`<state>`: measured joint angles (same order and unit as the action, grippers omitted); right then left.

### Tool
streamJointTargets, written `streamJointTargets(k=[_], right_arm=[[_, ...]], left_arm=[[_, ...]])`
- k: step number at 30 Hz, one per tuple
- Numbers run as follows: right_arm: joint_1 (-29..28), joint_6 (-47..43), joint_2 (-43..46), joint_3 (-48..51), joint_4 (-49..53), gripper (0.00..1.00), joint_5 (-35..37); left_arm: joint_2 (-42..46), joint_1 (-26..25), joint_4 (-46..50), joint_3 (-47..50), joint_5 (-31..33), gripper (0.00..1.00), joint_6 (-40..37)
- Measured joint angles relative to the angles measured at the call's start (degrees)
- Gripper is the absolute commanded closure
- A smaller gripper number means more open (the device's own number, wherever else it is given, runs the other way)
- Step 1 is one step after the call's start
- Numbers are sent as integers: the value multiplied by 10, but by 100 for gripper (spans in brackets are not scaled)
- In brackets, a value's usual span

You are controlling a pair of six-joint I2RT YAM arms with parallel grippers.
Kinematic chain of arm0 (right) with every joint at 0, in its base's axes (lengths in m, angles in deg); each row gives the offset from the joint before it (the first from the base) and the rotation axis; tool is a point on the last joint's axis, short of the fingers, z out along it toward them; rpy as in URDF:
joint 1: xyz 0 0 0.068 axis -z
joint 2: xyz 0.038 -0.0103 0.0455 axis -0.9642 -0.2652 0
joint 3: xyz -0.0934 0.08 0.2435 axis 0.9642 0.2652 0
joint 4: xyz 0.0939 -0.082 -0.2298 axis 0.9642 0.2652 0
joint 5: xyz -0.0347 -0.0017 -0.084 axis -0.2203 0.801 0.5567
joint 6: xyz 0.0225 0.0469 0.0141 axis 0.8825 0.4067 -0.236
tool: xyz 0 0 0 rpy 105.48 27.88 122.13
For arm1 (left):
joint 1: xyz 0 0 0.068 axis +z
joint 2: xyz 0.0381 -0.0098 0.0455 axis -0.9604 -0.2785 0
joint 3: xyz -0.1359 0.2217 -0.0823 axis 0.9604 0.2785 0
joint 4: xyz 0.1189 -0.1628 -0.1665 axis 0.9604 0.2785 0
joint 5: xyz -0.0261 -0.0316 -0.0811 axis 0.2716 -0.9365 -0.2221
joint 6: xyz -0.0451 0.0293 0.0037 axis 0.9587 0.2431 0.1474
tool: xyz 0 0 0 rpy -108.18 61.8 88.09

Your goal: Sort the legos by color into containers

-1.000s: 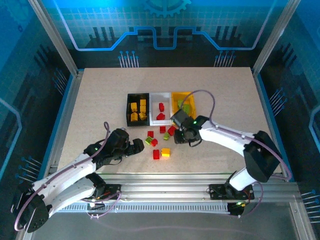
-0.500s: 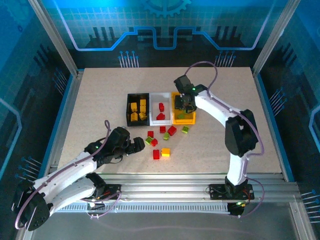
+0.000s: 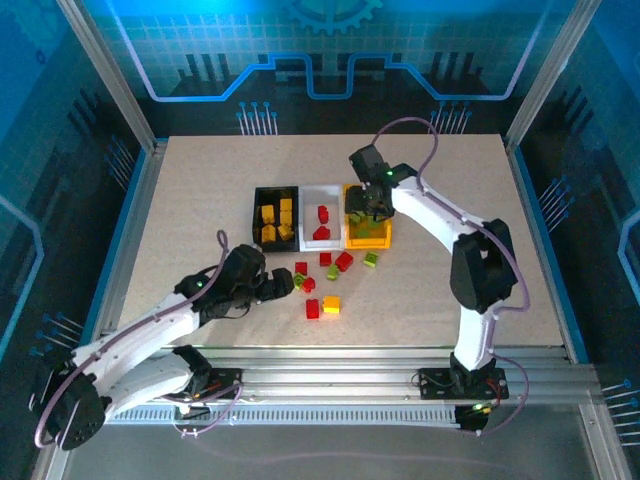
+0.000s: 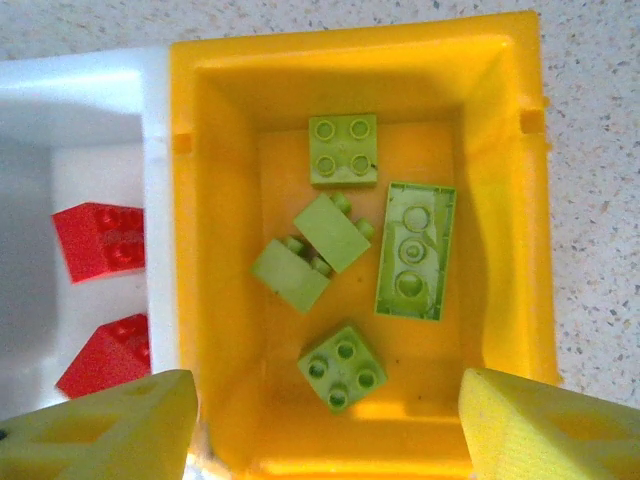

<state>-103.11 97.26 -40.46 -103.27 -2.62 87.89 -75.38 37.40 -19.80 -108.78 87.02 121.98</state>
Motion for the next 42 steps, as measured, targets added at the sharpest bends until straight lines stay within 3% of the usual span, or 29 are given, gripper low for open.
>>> streamJointTargets(k=[5,11,19,27,42], right_arm=[[-17,8,79,72,-16,30,-8],[-21,16,129,152,-29,30,-13],[-11,24,165,208,-40,30,-17],[-5,24,167,215,-46,30,-25],[5,24,185,221,-54,30,-29]], left_arm=[[-96,-37,-9,-55,0,25,-29],[-215,-97,-12,-135,9,25,-64],[-265,-180,-6,-147,27,32,-75],[-282,-186,-3,-137,50,35,-70],[-337,-186,-3,-115,69,59,-54]])
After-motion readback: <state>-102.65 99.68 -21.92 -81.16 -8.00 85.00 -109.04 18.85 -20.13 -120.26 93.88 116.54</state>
